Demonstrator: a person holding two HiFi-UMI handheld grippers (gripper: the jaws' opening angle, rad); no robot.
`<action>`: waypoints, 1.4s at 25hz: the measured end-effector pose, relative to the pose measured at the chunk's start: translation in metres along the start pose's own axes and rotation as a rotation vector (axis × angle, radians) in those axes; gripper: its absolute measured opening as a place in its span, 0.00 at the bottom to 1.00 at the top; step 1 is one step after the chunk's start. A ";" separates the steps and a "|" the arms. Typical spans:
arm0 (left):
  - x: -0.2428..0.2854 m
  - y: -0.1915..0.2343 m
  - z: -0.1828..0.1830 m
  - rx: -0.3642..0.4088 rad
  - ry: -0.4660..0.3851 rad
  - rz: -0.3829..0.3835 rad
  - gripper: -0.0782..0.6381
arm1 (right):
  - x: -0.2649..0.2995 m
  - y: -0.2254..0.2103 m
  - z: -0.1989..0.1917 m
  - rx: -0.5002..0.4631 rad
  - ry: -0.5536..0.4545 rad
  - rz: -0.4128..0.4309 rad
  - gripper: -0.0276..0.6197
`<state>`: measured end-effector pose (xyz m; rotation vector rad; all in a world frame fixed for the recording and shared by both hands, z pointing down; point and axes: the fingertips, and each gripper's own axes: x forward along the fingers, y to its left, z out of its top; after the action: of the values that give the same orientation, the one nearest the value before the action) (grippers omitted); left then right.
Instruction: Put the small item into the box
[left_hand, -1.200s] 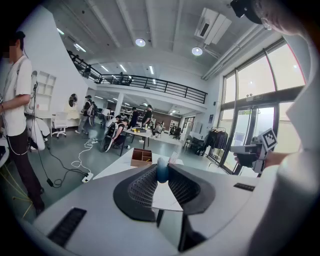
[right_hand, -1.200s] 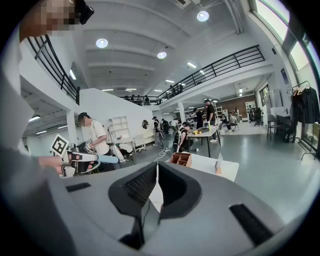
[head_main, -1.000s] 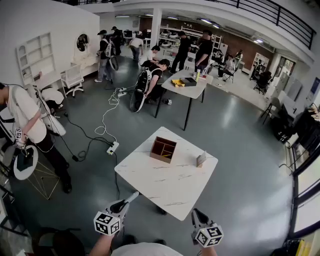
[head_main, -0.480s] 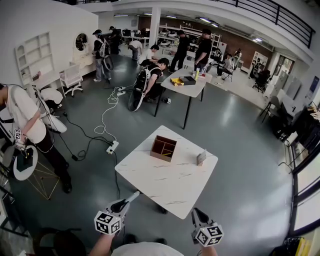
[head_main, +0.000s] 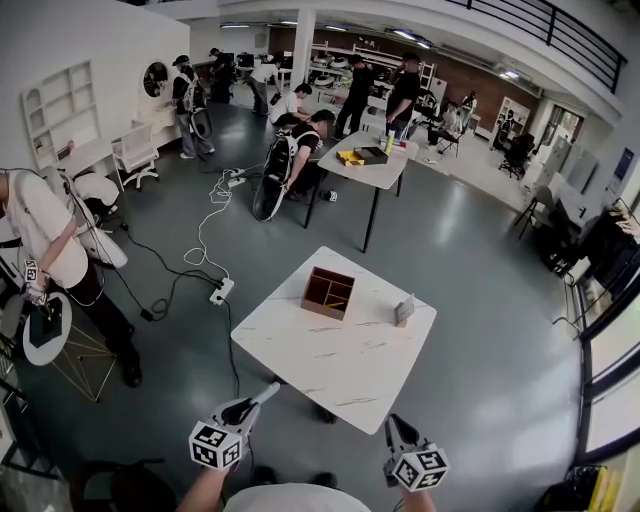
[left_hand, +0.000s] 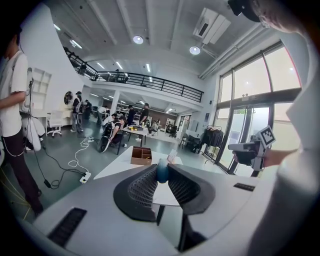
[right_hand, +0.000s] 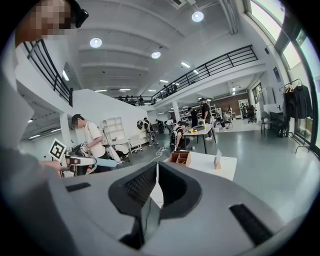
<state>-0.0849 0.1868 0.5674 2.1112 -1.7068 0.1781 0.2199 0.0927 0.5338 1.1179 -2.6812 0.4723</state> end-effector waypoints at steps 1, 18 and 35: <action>-0.001 0.004 -0.001 0.001 0.003 -0.006 0.21 | 0.001 0.003 -0.001 0.000 0.002 -0.005 0.09; -0.012 0.055 -0.018 0.025 0.063 -0.110 0.21 | 0.017 0.065 -0.040 0.021 0.046 -0.085 0.09; 0.031 0.075 -0.003 -0.020 0.063 -0.086 0.21 | 0.073 0.030 -0.022 0.028 0.086 -0.083 0.09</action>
<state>-0.1493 0.1482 0.5990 2.1366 -1.5729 0.1997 0.1489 0.0728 0.5698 1.1829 -2.5518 0.5322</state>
